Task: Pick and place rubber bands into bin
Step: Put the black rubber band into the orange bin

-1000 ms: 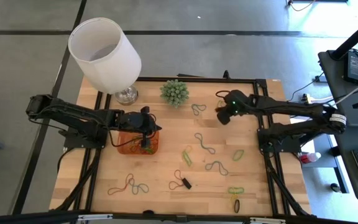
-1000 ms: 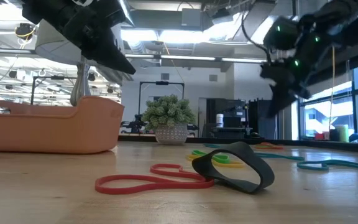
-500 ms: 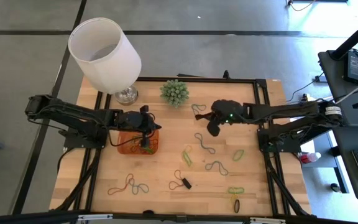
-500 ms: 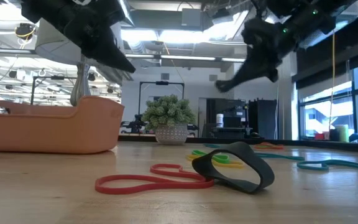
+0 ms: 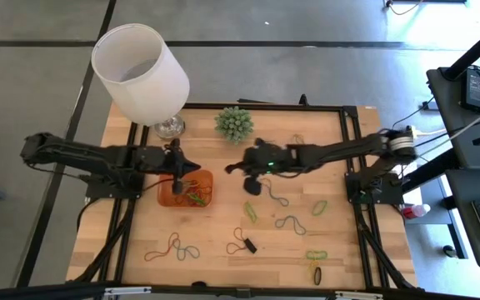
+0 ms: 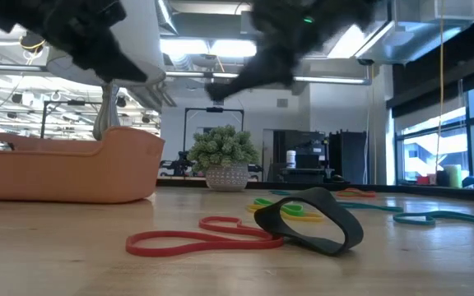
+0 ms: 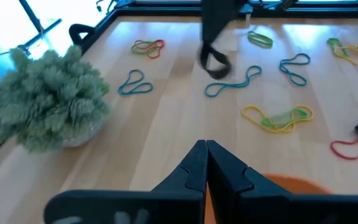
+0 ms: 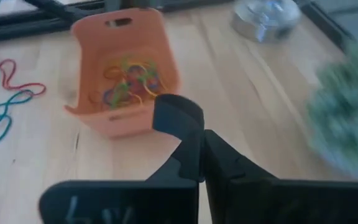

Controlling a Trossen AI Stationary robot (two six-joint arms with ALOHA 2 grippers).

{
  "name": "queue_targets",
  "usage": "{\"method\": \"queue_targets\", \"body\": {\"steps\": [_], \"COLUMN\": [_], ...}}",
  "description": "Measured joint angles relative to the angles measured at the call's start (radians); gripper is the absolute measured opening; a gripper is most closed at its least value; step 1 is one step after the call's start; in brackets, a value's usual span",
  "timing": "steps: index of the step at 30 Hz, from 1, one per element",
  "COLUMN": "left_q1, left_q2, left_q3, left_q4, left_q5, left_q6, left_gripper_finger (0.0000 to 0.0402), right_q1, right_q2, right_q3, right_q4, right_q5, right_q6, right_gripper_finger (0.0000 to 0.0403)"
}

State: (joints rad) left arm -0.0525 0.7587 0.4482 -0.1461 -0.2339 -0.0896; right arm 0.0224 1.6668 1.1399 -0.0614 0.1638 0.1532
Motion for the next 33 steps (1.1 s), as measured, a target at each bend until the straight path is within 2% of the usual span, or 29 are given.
{"method": "queue_targets", "body": {"steps": [10,17,25,29,33], "left_q1": [0.000,0.000,0.000,0.000,0.000], "left_q2": [-0.183,-0.248,-0.258,-0.258,-0.257], "left_q3": [-0.114,-0.155,-0.158,-0.158,-0.158], "left_q4": [0.014,0.014,0.007,0.007,0.007], "left_q5": [-0.010,-0.007,0.019,0.019,0.019], "left_q6": [-0.004,-0.017,-0.031,-0.033,-0.046], "left_gripper_finger": [0.0003,0.0003,0.0003,0.0002,0.0003], "right_q1": [0.030,0.032,0.031,0.031,0.031], "right_q2": [0.401,0.633,0.803,0.817,0.817], "right_q3": [0.557,0.841,1.034,1.045,1.045], "right_q4": [-0.279,-0.422,-0.550,-0.558,-0.558], "right_q5": [-0.046,-0.090,-0.090,-0.090,-0.090], "right_q6": [-0.181,-0.237,-0.242,-0.241,-0.241], "right_gripper_finger": [0.0005,0.0005,0.0005,0.0015,0.0045]}}
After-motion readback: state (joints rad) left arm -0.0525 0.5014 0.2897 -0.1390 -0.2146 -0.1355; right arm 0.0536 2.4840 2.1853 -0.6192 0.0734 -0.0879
